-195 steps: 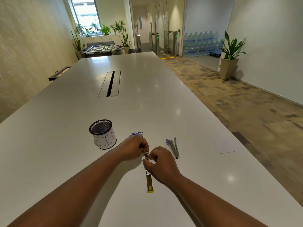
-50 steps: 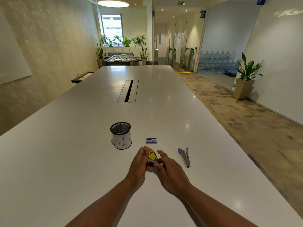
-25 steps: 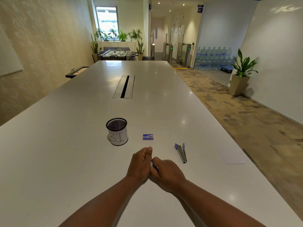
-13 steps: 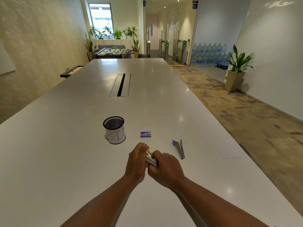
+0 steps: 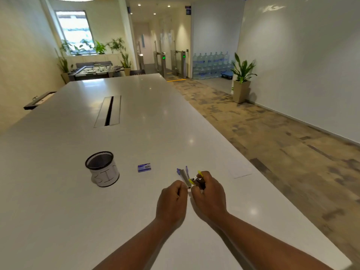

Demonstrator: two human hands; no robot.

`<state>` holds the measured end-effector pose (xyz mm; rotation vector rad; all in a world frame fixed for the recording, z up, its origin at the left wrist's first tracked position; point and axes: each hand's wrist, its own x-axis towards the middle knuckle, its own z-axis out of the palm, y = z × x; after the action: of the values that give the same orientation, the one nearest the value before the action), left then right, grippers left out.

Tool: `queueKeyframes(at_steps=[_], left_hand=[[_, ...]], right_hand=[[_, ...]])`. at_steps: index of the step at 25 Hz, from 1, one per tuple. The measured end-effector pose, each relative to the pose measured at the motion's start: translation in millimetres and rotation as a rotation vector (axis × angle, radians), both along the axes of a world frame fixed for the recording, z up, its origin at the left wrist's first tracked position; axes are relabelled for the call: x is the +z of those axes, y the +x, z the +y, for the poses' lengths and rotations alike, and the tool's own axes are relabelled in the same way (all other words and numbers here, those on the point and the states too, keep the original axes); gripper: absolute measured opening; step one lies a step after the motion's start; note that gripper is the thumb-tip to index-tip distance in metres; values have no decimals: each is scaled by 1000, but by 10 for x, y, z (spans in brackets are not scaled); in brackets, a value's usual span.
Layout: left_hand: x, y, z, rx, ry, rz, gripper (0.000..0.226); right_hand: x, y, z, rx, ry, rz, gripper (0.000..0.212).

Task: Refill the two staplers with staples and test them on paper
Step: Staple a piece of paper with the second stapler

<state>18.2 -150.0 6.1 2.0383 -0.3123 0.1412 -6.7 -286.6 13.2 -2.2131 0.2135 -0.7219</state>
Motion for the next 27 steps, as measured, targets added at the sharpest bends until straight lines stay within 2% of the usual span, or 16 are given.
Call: queueKeyframes(at_steps=[6, 9, 10, 12, 15, 17, 19, 23, 27], left_hand=[[18, 113, -736, -187, 137, 36, 16], [5, 263, -1090, -230, 133, 10, 4], [-3, 318, -1193, -249, 125, -5, 8], [-43, 448, -1386, -282, 152, -48, 34], [-61, 658, -1630, -289, 307, -87, 70], [-67, 776, -1745, -325, 442, -85, 85], [-80, 852, -1821, -344, 536, -76, 91], [-118, 862, -1844, -324, 537, -118, 79], [-95, 809, -1779, -300, 345, -139, 53]], right_hand=[[86, -114, -899, -178, 48, 93, 12], [14, -198, -1298, -207, 147, 136, 10], [-22, -215, -1392, -213, 203, 139, 10], [-88, -223, -1521, -224, 334, 124, 15], [-136, -155, -1612, -237, 441, 108, 25], [-138, -114, -1631, -211, 532, 90, 31], [-145, -106, -1654, -211, 557, 62, 32], [-146, -91, -1671, -235, 551, 55, 27], [-157, -85, -1669, -261, 531, 77, 28]])
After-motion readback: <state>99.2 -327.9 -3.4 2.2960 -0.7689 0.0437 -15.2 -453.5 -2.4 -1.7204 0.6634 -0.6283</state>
